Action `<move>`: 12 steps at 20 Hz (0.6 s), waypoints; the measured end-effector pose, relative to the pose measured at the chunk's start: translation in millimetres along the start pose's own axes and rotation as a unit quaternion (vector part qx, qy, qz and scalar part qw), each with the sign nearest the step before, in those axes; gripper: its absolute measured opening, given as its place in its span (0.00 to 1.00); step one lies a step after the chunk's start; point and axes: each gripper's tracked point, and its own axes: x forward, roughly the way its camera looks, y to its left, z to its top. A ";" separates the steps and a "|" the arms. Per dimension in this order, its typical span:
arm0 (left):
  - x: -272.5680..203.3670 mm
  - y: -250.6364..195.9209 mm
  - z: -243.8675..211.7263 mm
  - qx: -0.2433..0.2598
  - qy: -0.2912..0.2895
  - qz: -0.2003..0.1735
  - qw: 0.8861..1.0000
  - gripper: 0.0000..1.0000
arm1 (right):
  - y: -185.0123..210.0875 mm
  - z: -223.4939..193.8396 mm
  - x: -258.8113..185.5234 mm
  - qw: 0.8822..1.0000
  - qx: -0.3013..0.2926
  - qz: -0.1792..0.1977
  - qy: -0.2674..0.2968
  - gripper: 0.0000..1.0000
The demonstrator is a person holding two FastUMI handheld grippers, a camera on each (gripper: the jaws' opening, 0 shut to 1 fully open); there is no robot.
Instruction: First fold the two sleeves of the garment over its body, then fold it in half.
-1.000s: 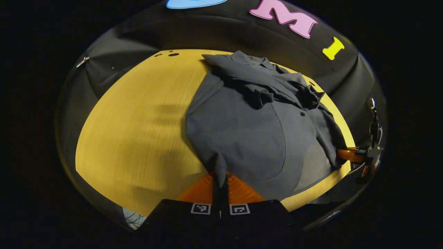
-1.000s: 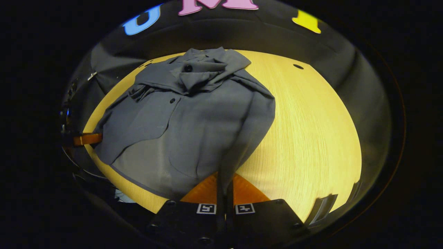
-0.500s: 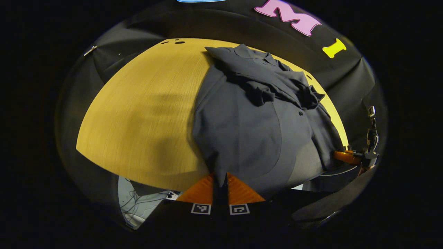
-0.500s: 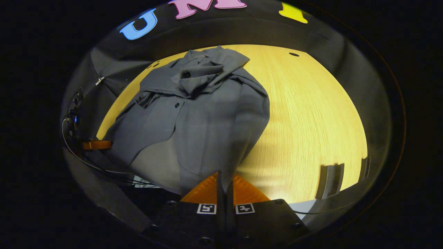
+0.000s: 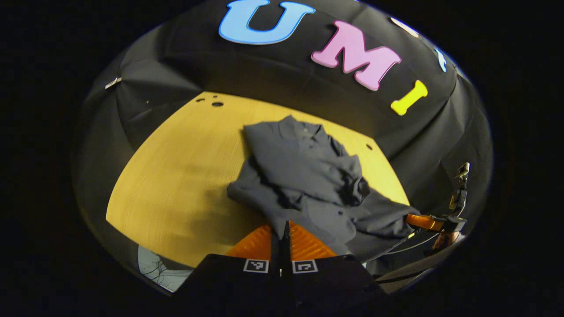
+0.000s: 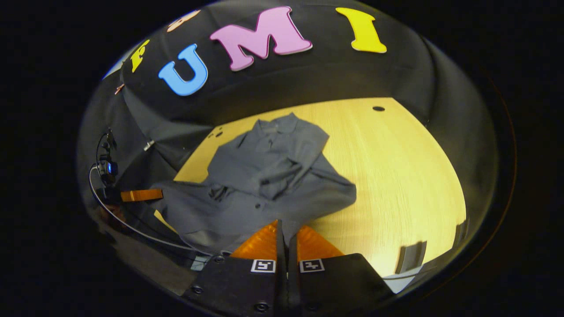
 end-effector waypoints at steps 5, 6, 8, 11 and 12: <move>5.8 -11.4 72.3 0.008 -0.069 -0.015 0.997 0.06 | 5.5 89.2 20.9 0.997 -0.005 0.011 -0.077 0.05; 8.4 -14.2 87.3 0.002 -0.080 -0.018 0.997 0.05 | 4.9 103.1 23.8 0.996 -0.008 0.010 -0.088 0.05; 19.8 -19.2 115.6 -0.008 -0.105 -0.022 0.994 0.02 | 2.6 133.1 33.9 0.994 -0.013 0.008 -0.109 0.05; 33.7 -13.3 145.6 -0.001 -0.127 -0.016 0.992 0.05 | -2.0 172.6 56.2 0.991 -0.021 -0.002 -0.135 0.05; 39.6 -10.4 157.9 -0.003 -0.136 -0.013 0.991 0.05 | -3.0 184.7 63.3 0.989 -0.024 -0.004 -0.144 0.05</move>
